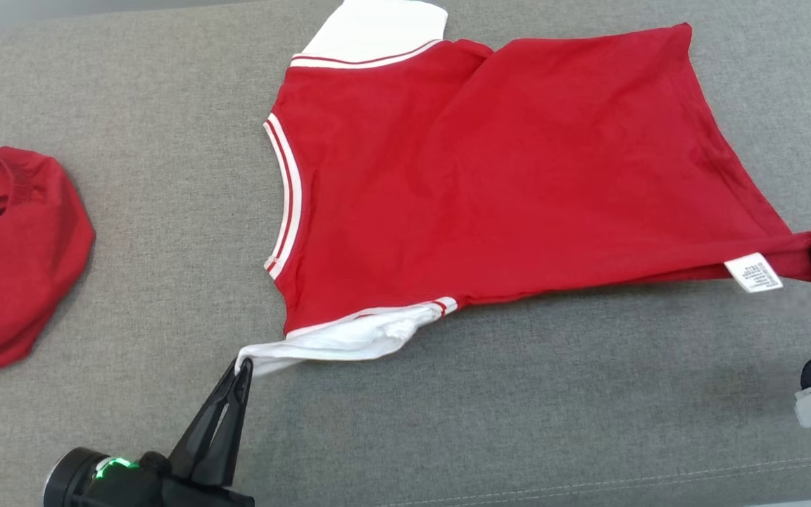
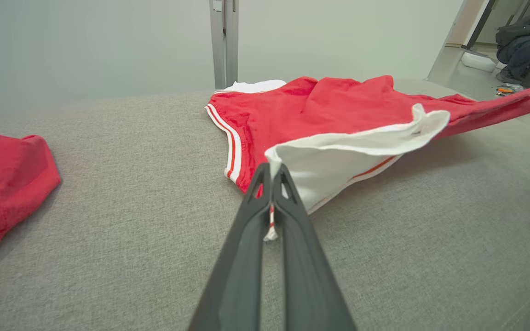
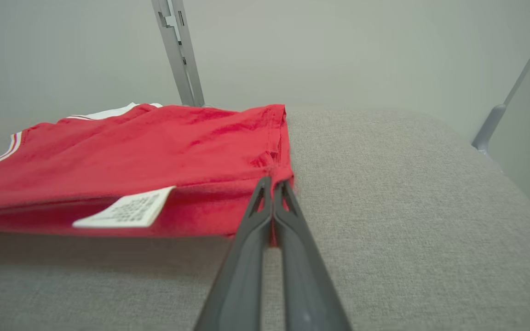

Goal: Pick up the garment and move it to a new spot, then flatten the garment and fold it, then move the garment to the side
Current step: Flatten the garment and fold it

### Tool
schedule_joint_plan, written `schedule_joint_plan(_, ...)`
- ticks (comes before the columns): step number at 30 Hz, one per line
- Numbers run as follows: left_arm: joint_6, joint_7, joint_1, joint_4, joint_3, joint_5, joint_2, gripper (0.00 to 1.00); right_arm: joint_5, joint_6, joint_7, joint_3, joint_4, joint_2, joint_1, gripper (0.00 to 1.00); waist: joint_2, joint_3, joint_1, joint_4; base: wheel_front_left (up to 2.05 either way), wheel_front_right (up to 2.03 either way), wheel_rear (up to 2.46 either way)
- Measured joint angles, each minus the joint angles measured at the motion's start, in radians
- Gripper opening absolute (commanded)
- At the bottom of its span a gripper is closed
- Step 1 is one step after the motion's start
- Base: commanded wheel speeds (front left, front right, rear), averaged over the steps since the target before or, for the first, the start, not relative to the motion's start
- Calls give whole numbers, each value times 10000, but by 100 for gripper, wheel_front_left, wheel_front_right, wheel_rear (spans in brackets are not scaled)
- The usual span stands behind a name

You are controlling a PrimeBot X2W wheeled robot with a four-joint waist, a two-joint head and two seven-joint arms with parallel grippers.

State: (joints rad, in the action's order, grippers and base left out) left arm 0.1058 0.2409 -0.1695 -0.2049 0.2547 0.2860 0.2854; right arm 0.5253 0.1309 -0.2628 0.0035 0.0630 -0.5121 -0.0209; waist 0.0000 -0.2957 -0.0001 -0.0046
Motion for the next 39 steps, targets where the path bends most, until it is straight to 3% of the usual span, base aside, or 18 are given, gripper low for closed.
schedule_joint_plan(9, -94, -568, 2499, 1258, 316, -909, 56, 0, -174, 0, 0, 462, 1630, 234, -1601, 0, 0, -448, 0, 46, 0, 0, 0)
schedule_joint_plan(23, 100, -79, 6344, 4414, 1313, -1908, -29, 0, -391, 0, 0, 1026, 3365, 286, -3877, 0, 0, -1467, 0, 248, 0, 0, 0)
schedule_joint_plan(24, 100, -29, 6462, 4646, 1333, -1923, -35, 0, -272, 0, 0, 1156, 3469, 290, -3947, 23, 0, -1542, 0, 259, 0, 0, 0)
schedule_joint_plan(25, 102, -17, 6535, 4809, 1329, -1923, -63, 0, -211, 0, 2, 1223, 3534, 288, -3983, 62, 0, -1598, 1, 266, 0, 0, 0)
schedule_joint_plan(26, 98, 23, 6588, 5010, 1317, -1898, -128, 67, -100, 0, 0, 1225, 3559, 295, -4003, 100, 0, -1662, 0, 275, 0, 0, 0)
schedule_joint_plan(27, 77, 69, 6586, 5097, 1290, -1852, -192, 100, 21, -2, 0, 1185, 3519, 293, -4007, 100, 0, -1696, 0, 280, 0, 0, 0)
schedule_joint_plan(34, -268, 180, 5166, 4393, 663, -826, -617, 100, -13, 0, 0, 510, 2594, 291, -3312, 100, 0, -1434, 1, 221, 0, 0, 0)
schedule_joint_plan(39, -205, 194, 3533, 3810, 525, 201, -917, 100, -86, -2, 0, 161, 2176, 554, -2530, 100, 0, -1087, 1, 152, 0, 0, 0)
